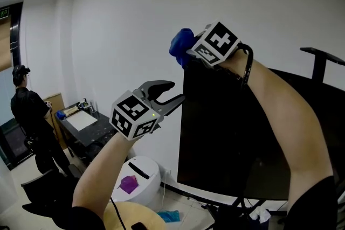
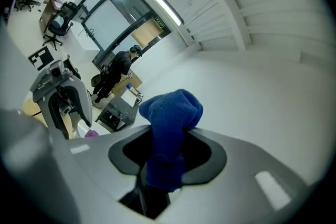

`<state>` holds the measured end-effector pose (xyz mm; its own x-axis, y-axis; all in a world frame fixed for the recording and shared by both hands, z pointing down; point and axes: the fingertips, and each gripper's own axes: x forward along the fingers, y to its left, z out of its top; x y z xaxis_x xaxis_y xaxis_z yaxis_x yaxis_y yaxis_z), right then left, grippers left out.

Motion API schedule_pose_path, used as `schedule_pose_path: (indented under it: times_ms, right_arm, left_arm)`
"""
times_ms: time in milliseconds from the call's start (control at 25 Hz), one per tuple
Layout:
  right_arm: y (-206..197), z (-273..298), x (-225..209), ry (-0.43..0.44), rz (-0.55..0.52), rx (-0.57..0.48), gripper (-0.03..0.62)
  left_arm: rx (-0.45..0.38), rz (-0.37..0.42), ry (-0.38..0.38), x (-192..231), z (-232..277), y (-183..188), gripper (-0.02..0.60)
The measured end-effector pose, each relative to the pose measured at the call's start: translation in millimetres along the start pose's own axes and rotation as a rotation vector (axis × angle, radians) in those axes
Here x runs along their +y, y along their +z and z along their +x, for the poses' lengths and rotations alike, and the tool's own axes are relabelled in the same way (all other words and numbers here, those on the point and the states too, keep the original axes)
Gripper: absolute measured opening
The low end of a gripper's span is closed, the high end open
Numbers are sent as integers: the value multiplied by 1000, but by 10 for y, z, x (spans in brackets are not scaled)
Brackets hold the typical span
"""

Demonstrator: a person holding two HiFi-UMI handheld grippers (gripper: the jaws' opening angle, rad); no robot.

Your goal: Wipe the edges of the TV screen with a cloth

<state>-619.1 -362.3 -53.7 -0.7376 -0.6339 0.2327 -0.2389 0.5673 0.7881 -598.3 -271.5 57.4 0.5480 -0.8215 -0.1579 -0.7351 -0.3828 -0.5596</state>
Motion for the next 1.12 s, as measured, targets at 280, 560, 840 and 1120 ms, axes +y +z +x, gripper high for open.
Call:
schedule_pose_path:
  times_ms: [280,560,840,1120]
  right_arm:
    - [-211,-180,-118,-20,48,10,150]
    - [-378,-367,-251,-55,71,63,147]
    - [-552,-492,-317,-47,84,93,146]
    - [-758,-767,-400,-63,73,115,146]
  left_arm:
    - [-10,-2,-27,-151,191,29,184]
    - [-12,2,-48,-287,335,88,184]
    - [-7,0,-57,-376,429,89,184]
    - [-17,-5,-65,-472,550,141,184]
